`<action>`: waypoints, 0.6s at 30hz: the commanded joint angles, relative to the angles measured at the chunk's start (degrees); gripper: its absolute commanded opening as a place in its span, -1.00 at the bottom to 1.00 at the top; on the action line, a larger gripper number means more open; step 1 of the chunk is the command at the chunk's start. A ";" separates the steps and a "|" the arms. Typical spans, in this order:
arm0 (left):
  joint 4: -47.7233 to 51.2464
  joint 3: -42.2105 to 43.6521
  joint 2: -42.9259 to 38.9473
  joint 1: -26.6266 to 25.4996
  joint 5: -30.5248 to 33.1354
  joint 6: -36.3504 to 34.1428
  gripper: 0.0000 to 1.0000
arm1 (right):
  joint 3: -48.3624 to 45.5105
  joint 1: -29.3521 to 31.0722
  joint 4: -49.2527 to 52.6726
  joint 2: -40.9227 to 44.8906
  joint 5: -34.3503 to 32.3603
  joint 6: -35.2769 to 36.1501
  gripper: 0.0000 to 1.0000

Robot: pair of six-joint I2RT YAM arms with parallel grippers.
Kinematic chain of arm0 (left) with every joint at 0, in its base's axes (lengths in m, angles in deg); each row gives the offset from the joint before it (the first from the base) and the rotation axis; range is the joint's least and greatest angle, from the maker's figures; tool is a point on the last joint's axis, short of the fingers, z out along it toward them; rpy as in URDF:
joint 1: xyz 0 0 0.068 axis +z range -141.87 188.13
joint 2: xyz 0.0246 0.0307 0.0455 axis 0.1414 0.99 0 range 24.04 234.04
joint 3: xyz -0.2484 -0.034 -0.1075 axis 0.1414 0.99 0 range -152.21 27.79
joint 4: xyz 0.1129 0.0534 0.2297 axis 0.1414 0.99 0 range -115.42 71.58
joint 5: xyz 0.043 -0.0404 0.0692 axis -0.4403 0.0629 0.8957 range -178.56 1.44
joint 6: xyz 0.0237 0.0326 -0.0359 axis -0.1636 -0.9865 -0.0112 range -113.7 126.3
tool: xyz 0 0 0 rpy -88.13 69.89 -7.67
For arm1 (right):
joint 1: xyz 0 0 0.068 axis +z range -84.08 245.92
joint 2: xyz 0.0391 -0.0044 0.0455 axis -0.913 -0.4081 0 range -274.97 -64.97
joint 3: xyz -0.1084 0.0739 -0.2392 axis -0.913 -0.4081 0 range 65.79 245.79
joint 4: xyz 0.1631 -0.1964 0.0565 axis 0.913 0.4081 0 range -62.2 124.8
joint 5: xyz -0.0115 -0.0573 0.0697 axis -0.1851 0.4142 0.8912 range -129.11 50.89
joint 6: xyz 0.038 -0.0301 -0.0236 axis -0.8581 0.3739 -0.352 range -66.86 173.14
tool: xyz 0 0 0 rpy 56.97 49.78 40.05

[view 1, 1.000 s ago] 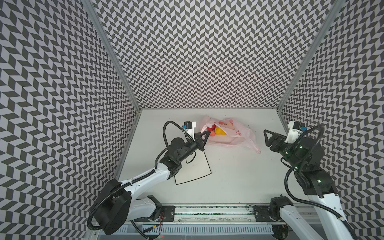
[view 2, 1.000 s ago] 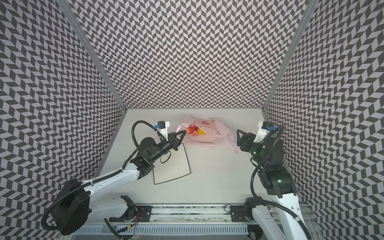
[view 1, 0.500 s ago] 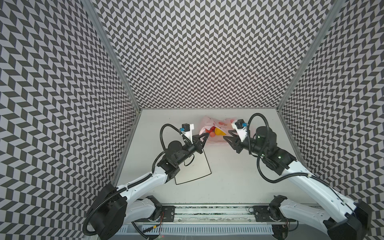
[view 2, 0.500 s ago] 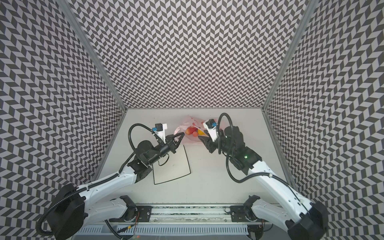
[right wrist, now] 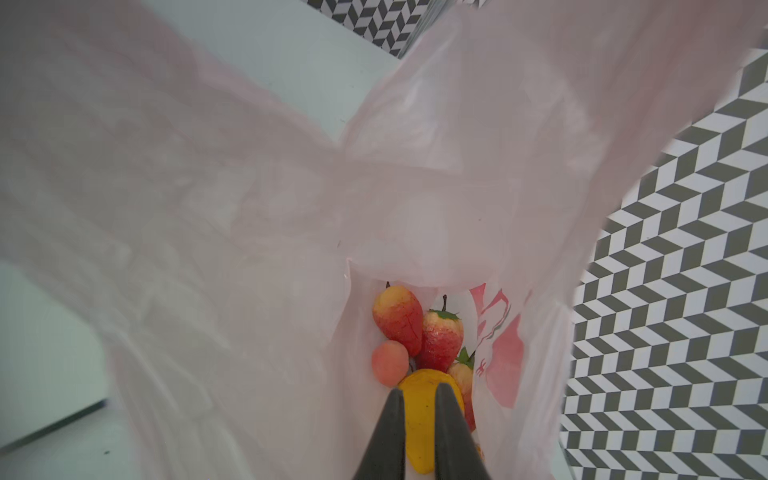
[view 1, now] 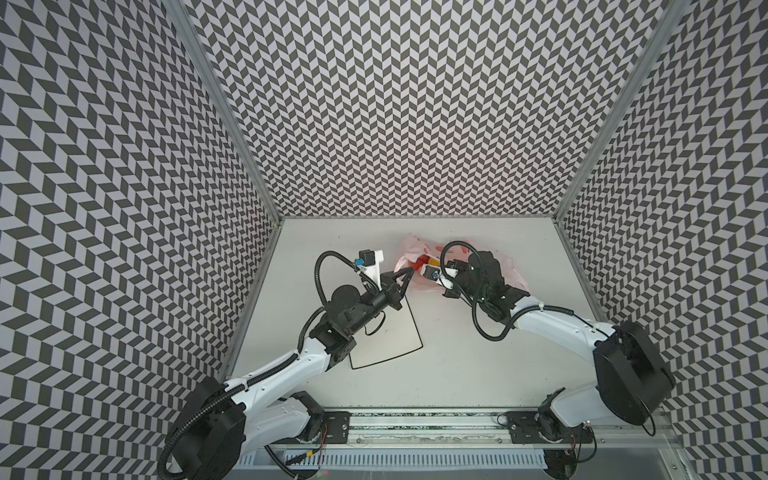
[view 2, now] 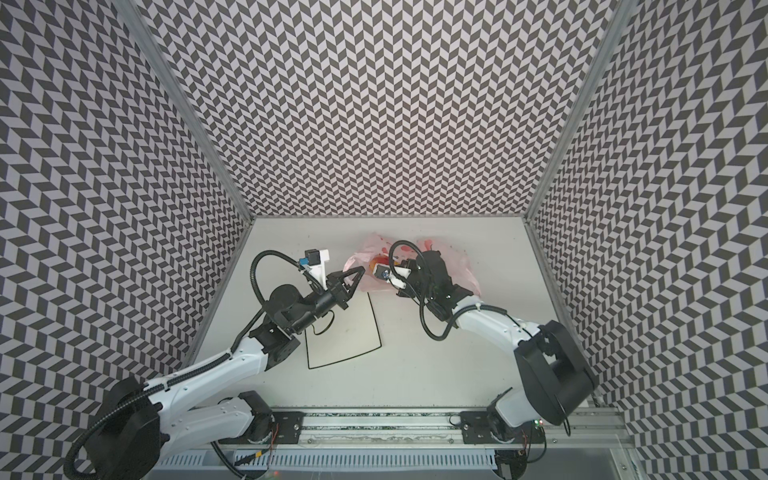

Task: Take the fake fruits out of the plastic bag
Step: 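Hold the bag handle with the left gripper while the right gripper reaches into the bag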

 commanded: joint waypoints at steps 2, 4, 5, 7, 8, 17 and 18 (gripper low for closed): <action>0.57 0.63 -1.70 -0.48 0.41 -0.29 -1.00 | 1.83 0.32 -5.97 -4.71 -6.72 6.58 -0.71; 1.06 1.02 -2.34 -0.50 0.15 -0.31 -1.00 | 3.08 0.41 -5.22 -6.85 -9.98 6.62 -0.69; 1.27 1.28 -2.76 -0.50 0.14 -0.58 -1.00 | 3.26 0.42 -5.07 -7.75 -11.20 6.39 -0.67; 2.15 1.53 -3.39 -0.58 0.19 -1.13 -1.00 | 3.91 0.41 -3.72 -9.03 -13.70 4.73 -0.61; 2.76 1.60 -3.66 -0.67 0.12 -1.58 -1.00 | 4.60 0.55 -2.51 -9.73 -15.48 3.04 -0.58; 5.42 3.64 -5.93 -1.72 -0.14 -3.92 -1.00 | 10.94 2.00 15.83 -12.84 -28.68 -21.46 -0.19; 5.50 4.03 -6.07 -1.82 -0.19 -3.99 -1.00 | 12.37 1.99 19.15 -13.41 -28.67 -25.78 -0.17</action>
